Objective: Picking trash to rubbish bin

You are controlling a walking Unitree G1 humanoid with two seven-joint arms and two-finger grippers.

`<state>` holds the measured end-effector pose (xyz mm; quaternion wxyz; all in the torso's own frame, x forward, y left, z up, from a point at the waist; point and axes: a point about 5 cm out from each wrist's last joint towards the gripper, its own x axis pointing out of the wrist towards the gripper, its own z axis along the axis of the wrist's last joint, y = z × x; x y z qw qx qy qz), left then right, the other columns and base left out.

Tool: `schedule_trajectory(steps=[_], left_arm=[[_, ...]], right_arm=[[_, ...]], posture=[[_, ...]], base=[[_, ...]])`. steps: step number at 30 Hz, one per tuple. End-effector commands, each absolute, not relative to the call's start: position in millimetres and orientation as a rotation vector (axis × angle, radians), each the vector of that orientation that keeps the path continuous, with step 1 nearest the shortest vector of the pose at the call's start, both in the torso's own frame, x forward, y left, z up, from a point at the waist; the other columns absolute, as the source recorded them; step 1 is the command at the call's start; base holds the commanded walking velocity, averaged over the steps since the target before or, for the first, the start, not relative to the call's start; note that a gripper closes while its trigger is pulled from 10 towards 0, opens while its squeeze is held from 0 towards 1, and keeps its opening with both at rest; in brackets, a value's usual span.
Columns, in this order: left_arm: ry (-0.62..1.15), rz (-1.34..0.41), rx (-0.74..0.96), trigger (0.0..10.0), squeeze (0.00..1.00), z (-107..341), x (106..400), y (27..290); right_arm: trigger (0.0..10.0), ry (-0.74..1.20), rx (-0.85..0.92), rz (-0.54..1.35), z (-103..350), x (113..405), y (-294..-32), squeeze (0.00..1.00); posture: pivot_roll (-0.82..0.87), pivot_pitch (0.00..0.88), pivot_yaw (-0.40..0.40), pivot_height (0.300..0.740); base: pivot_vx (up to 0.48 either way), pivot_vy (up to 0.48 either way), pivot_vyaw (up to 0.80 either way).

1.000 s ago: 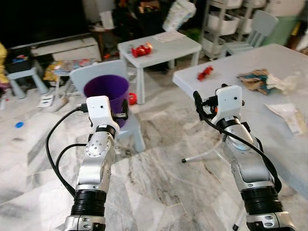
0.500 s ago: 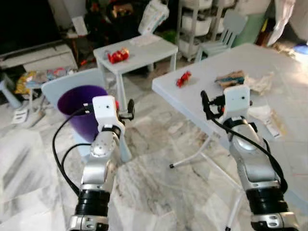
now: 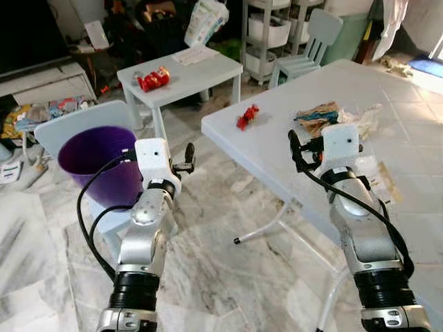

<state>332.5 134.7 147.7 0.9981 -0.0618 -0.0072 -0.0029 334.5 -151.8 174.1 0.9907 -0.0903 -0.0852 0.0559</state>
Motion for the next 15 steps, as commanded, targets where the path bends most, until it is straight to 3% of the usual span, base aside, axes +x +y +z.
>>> schedule_trajectory(steps=[1,8,15], left_arm=[[-0.011,0.004,-0.119,10.0,0.00,147.6,332.2,138.7],[-0.006,0.003,-0.113,10.0,0.00,146.9,332.3,138.4],[-0.001,0.007,-0.113,10.0,0.00,146.2,332.7,138.9]], right_arm=[[10.0,-0.190,-0.183,0.132,179.3,335.1,-146.3,0.00],[10.0,-0.194,-0.182,0.132,179.7,334.9,-146.2,0.00],[10.0,-0.188,-0.180,0.129,179.6,335.2,-146.5,0.00]], posture=[[-0.02,0.000,0.003,0.740],[-0.02,0.000,0.005,0.740],[-0.02,0.000,0.005,0.740]], base=[[0.000,0.000,0.00],[0.000,0.000,0.00],[0.000,0.000,-0.76]])
